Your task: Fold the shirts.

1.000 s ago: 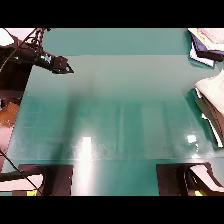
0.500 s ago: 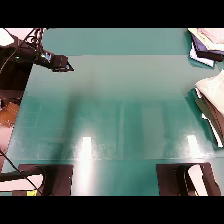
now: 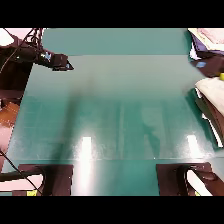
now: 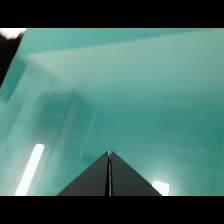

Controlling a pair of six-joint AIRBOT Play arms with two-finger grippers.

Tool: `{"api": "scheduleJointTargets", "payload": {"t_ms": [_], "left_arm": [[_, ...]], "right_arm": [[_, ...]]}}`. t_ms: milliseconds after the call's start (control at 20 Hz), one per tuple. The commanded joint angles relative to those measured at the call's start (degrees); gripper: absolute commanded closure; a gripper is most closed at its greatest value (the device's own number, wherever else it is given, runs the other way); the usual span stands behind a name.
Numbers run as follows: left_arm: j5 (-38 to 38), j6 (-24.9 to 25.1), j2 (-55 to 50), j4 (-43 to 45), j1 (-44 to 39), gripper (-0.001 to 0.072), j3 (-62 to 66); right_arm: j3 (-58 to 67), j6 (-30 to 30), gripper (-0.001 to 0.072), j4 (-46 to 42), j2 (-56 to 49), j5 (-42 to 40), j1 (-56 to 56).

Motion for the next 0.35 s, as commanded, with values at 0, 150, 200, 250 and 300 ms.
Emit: {"api": "scheduleJointTargets", "payload": {"t_ms": [0,150,200,250,300], "left_arm": [[0.2,0.0,0.0,0.0,0.0,0.0683,0.0],[0.2,0.0,0.0,0.0,0.0,0.0683,0.0],[0.2,0.0,0.0,0.0,0.0,0.0683,0.0],[0.2,0.0,0.0,0.0,0.0,0.0683,0.0],[0.2,0.0,0.0,0.0,0.0,0.0683,0.0]], "right_arm": [[0.1,0.0,0.0696,0.2,-4.1,-0.1,10.1],[0.1,0.2,0.0695,0.2,-6.6,-0.1,12.9],[0.1,0.2,0.0695,0.2,-7.1,-0.1,13.3],[0.1,0.2,0.0695,0.2,-7.5,-0.1,13.4],[0.1,0.2,0.0695,0.2,-7.7,-0.1,13.4]]}}
